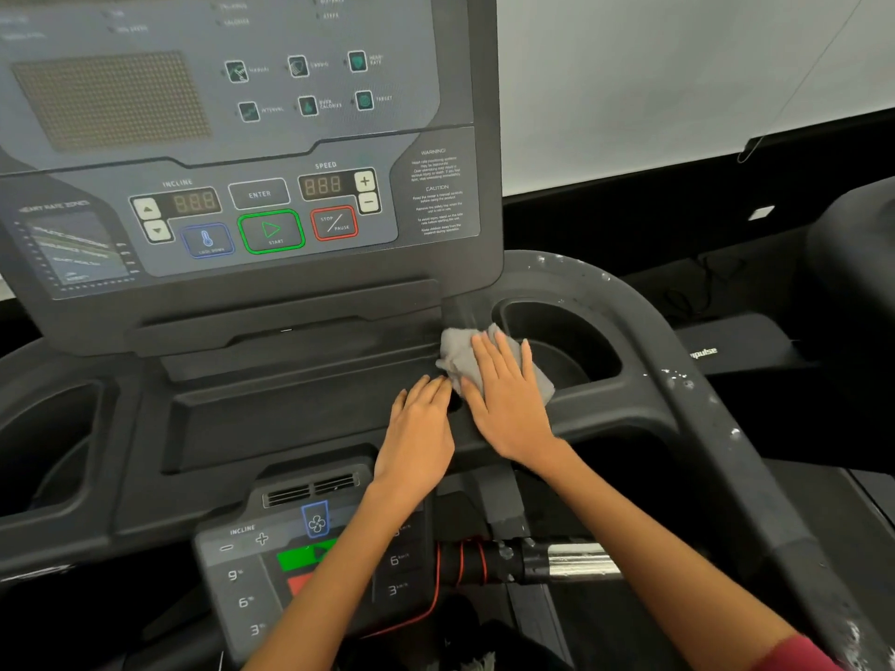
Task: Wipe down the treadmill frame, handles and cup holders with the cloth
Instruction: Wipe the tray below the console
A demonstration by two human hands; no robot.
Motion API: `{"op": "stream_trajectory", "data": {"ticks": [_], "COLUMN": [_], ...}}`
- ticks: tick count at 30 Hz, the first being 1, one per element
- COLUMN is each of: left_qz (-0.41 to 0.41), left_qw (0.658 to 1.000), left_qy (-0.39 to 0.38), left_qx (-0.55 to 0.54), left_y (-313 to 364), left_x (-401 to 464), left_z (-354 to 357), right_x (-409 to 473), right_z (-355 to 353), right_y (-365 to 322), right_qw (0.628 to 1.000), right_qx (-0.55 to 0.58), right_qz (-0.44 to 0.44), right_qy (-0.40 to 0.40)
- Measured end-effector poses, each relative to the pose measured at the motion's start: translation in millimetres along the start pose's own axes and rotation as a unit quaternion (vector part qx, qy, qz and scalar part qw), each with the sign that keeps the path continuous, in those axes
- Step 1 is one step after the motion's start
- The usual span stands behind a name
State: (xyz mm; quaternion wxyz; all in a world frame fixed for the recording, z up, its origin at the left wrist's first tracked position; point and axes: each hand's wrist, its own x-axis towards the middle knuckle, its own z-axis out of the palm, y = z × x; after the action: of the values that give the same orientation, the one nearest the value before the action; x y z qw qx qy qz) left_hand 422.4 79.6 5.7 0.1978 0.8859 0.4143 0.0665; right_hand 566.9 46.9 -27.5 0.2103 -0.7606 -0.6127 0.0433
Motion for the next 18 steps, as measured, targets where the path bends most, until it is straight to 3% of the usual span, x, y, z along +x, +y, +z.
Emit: {"op": "stream_trajectory", "data": {"ticks": [5, 10, 18], "left_qz": [-0.002, -0.001, 0.002], "left_qw": [1.0, 1.0, 1.0], "left_qy": [0.005, 0.004, -0.001], "left_qx": [-0.012, 0.002, 0.008], "left_y": [1.5, 2.6, 3.0], "left_x": [0.5, -0.9, -2.6], "left_z": [0.2, -1.6, -2.8], "right_x": [-46.5, -68.7, -79.3], "right_z": [-14.9, -29.5, -44.0], "right_y": [20.5, 53.6, 89.1], "right_qw": [0.998, 0.991, 0.989], "right_qx": [0.022, -0.071, -0.117], "right_qz": [-0.053, -0.106, -0.078], "right_qy": [-0.004, -0.049, -0.039]}}
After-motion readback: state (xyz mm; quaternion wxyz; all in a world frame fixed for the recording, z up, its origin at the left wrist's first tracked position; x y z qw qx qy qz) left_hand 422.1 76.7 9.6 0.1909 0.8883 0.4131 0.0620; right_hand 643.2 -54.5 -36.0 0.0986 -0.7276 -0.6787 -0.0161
